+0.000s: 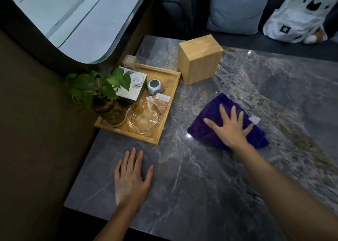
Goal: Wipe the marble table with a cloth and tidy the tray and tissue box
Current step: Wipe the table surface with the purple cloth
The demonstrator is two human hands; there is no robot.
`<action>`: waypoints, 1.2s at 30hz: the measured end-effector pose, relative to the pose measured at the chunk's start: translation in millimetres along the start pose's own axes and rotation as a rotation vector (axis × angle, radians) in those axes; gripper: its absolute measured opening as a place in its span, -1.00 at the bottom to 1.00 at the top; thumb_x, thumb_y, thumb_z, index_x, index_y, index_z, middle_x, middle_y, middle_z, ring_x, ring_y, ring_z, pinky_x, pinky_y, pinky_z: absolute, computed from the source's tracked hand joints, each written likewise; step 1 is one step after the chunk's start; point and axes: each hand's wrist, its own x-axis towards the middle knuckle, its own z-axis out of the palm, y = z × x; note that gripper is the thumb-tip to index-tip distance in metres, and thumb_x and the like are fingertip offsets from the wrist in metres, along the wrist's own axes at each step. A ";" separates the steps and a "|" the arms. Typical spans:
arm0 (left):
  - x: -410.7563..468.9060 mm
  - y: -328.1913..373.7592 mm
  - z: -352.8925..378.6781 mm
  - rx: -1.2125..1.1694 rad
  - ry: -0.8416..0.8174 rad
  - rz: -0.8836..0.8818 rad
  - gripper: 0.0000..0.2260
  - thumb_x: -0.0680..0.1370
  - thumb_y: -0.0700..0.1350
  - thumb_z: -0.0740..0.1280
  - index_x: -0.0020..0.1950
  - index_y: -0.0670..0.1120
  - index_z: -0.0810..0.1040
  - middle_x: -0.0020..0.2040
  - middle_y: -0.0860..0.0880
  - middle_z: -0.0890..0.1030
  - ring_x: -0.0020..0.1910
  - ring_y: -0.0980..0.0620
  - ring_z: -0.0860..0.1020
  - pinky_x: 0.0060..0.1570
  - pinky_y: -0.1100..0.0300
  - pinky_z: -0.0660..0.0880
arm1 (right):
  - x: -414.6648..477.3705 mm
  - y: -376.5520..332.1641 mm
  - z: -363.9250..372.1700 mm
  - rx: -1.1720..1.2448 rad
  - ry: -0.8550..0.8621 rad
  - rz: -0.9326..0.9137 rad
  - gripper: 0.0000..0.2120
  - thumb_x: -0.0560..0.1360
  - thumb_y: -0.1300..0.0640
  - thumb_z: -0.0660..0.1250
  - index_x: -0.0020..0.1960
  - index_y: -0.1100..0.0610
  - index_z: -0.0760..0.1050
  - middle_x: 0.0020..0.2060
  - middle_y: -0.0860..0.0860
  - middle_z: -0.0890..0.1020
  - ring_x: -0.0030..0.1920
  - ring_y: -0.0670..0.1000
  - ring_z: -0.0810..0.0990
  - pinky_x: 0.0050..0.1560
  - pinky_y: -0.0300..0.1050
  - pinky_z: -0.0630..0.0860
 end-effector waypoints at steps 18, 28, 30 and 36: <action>-0.9 -0.5 8.5 -0.025 0.086 0.028 -0.44 0.51 0.20 0.03 0.43 -0.04 0.26 0.48 -0.10 0.28 0.49 -0.05 0.16 0.43 -0.03 0.08 | -120.6 -22.7 93.4 -0.306 0.054 -0.462 -0.17 0.34 -0.50 -0.21 0.48 -0.09 -0.22 0.53 0.13 -0.13 0.49 0.26 -0.23 0.31 0.52 -0.31; -2.0 -1.9 8.2 -0.064 0.088 0.043 -0.45 0.52 0.17 0.07 0.45 -0.05 0.23 0.50 -0.10 0.24 0.50 -0.06 0.13 0.45 -0.03 0.03 | -145.4 73.3 75.0 -0.358 0.101 -0.550 -0.33 0.41 -0.45 -0.06 0.45 -0.20 0.07 0.47 0.04 0.27 0.47 0.20 0.18 0.34 0.41 -0.04; -2.5 -1.3 8.5 -0.061 0.091 0.038 -0.44 0.50 0.17 0.05 0.44 -0.05 0.24 0.50 -0.10 0.24 0.50 -0.07 0.13 0.45 -0.03 0.03 | -142.7 94.7 65.6 -0.372 0.107 -0.495 -0.34 0.42 -0.44 -0.06 0.45 -0.21 0.07 0.46 0.03 0.28 0.46 0.18 0.20 0.37 0.41 0.00; -4.0 0.1 7.5 -0.044 0.087 0.030 -0.51 0.57 0.10 0.13 0.45 -0.07 0.22 0.51 -0.11 0.22 0.50 -0.06 0.10 0.46 -0.04 0.03 | -126.0 148.3 37.4 -0.344 0.132 -0.302 -0.34 0.41 -0.45 -0.22 0.45 -0.24 -0.04 0.49 0.00 0.21 0.49 0.16 0.13 0.40 0.35 -0.06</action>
